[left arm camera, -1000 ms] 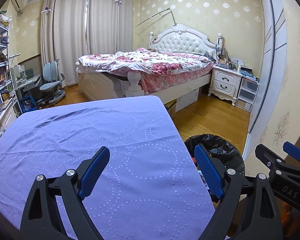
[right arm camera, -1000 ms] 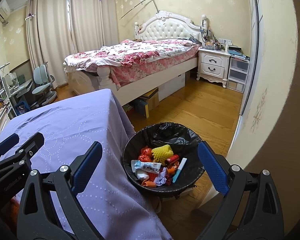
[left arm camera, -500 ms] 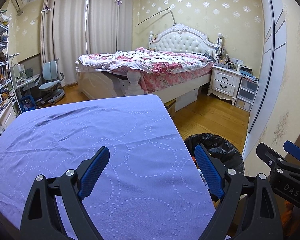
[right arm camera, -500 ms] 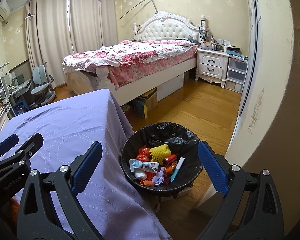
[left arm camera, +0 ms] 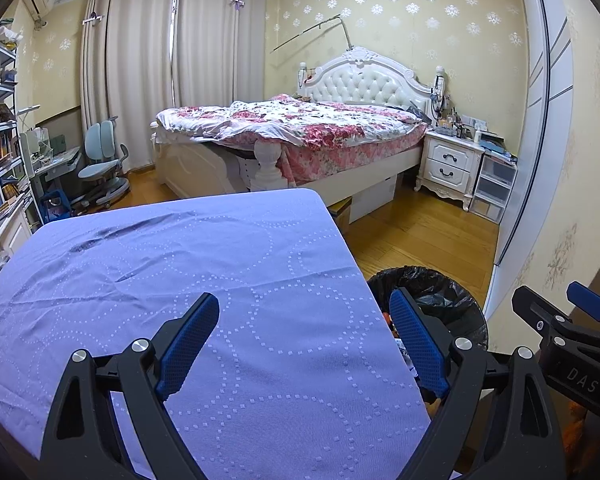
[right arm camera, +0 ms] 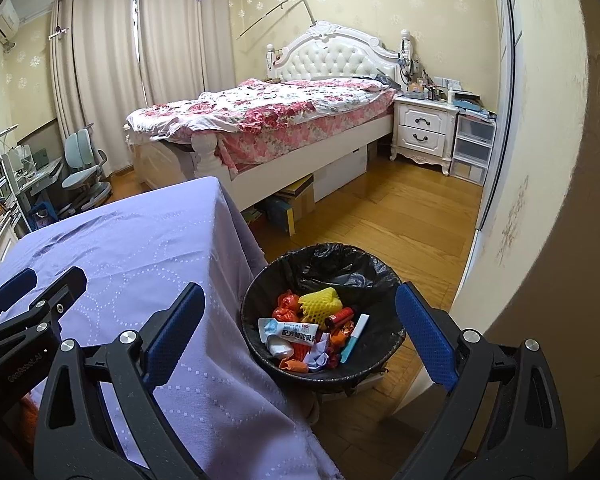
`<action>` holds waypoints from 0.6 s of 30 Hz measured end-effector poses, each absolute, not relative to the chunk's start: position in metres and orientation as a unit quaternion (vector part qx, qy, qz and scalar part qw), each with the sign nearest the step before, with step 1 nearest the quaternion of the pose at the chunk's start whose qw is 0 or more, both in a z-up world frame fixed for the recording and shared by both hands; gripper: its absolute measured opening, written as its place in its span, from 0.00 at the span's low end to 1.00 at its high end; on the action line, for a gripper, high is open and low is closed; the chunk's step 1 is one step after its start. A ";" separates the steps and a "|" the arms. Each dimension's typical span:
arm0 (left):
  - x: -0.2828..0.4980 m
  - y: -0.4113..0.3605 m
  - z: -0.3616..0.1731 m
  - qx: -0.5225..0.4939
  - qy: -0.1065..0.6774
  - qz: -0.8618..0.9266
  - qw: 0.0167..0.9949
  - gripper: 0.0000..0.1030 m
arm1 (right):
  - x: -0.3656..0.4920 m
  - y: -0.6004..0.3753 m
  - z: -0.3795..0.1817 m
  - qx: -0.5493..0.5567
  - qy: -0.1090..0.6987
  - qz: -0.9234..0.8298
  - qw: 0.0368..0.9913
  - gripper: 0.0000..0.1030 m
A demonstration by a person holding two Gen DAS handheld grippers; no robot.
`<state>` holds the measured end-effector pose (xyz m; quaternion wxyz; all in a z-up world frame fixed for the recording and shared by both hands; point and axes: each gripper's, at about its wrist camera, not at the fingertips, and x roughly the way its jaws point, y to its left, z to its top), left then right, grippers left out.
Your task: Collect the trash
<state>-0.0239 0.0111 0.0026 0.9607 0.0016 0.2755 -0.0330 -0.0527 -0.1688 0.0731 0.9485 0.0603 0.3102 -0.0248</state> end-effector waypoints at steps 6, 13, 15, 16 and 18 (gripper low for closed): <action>-0.024 0.011 0.002 0.001 0.276 -0.032 0.961 0.84 | -0.051 -0.168 0.073 0.061 0.311 -0.025 0.948 0.91; -0.024 0.011 0.003 0.004 0.274 -0.032 0.961 0.84 | -0.051 -0.168 0.072 0.059 0.312 -0.025 0.948 0.91; -0.023 0.012 0.003 0.001 0.275 -0.032 0.961 0.84 | -0.051 -0.168 0.073 0.059 0.312 -0.026 0.948 0.91; -0.024 0.012 0.002 0.001 0.276 -0.032 0.961 0.84 | -0.052 -0.168 0.073 0.060 0.312 -0.025 0.948 0.91; -0.024 0.012 0.002 0.001 0.277 -0.032 0.960 0.84 | -0.052 -0.167 0.073 0.060 0.313 -0.025 0.948 0.91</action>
